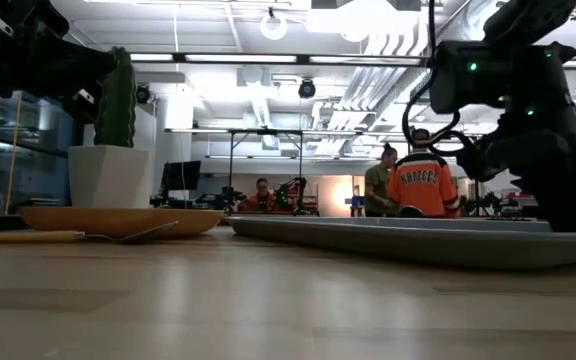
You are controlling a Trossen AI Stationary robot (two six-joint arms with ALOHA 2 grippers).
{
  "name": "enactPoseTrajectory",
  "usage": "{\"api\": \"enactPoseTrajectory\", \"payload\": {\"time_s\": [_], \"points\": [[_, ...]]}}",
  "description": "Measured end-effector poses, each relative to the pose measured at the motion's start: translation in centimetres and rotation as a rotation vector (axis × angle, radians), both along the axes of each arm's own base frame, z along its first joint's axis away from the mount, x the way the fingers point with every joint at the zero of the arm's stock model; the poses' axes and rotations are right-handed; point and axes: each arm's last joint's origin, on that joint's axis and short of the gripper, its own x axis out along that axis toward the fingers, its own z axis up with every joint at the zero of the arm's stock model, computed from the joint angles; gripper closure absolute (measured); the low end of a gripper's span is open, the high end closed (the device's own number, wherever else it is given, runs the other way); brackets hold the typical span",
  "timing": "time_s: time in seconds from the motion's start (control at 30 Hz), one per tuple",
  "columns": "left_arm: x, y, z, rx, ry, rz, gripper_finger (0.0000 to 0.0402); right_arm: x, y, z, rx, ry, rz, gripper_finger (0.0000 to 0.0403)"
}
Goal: Pick and place plate/cup/fork/spoon on tray
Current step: Adjust the gray serving tray
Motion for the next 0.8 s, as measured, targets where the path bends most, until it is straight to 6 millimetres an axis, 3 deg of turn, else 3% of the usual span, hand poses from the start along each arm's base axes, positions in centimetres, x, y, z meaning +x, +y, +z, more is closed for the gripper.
{"api": "enactPoseTrajectory", "payload": {"time_s": [0.3, 0.47, 0.67, 0.8], "points": [[0.0, 0.0, 0.0, 0.0, 0.0, 0.0, 0.0401, -1.3, -2.1, 0.6, -0.172, 0.18, 0.006, 0.0403], [0.0, 0.0, 0.0, 0.0, 0.0, 0.0, 0.0401, 0.6, -2.8, 3.0, -0.316, 0.118, 0.006, 0.0403], [0.0, 0.0, 0.0, 0.0, 0.001, 0.0, 0.0401, 6.1, -4.3, 6.9, -0.392, -0.342, -0.017, 0.0403], [0.0, 0.0, 0.0, 0.0, 0.0, 0.0, 0.0401, 9.1, -8.6, 8.8, -0.453, -0.543, -0.082, 0.0403]]}}
